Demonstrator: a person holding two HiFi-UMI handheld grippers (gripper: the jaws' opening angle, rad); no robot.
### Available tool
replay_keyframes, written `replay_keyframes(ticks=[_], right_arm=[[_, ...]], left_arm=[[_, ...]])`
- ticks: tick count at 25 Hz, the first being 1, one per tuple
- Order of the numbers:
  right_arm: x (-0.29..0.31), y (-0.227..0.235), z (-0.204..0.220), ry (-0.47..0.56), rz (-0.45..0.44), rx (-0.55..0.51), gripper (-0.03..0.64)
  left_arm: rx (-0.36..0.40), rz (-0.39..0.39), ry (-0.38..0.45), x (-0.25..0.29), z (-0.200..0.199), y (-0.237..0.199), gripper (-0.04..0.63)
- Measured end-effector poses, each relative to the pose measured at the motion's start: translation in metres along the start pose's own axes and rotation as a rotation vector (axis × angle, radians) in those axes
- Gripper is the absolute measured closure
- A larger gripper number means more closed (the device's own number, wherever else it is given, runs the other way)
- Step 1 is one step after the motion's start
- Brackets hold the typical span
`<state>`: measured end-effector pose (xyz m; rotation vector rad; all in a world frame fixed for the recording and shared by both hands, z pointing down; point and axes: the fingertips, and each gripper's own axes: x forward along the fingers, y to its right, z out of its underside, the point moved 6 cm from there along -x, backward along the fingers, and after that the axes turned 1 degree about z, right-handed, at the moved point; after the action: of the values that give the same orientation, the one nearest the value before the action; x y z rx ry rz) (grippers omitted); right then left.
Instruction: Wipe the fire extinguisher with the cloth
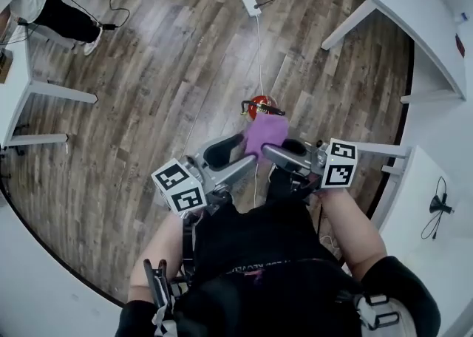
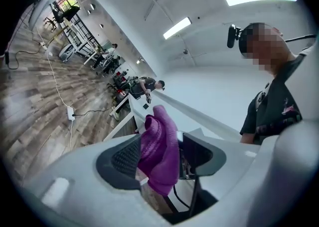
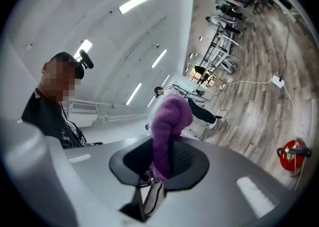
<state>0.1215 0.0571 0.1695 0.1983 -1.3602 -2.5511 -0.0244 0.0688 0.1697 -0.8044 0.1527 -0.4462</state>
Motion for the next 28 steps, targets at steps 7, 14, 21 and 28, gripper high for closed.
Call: replay_keyframes(ticks=[7,14,21,28], right_arm=[[0.0,-0.058,0.011,-0.081,-0.052,-0.127,0.557],[-0.004,-0.078,0.024,-0.126,-0.047,-0.173,0.555],[-0.008,-0.082,0.026,-0.135,-0.035,-0.168,0.552],[-0.005,-0.074,0.019,-0.133,-0.004,-0.13,0.508]], left_arm=[[-0.068,0.194,-0.047,-0.007,-0.011,0.046,0.215],[-0.107,0.325,-0.057,0.01,-0.012,0.066,0.232],[-0.153,0.326,-0.063,0.006,-0.006,0.066,0.385],[-0.165,0.314,-0.023,0.005,-0.016,0.053,0.515]])
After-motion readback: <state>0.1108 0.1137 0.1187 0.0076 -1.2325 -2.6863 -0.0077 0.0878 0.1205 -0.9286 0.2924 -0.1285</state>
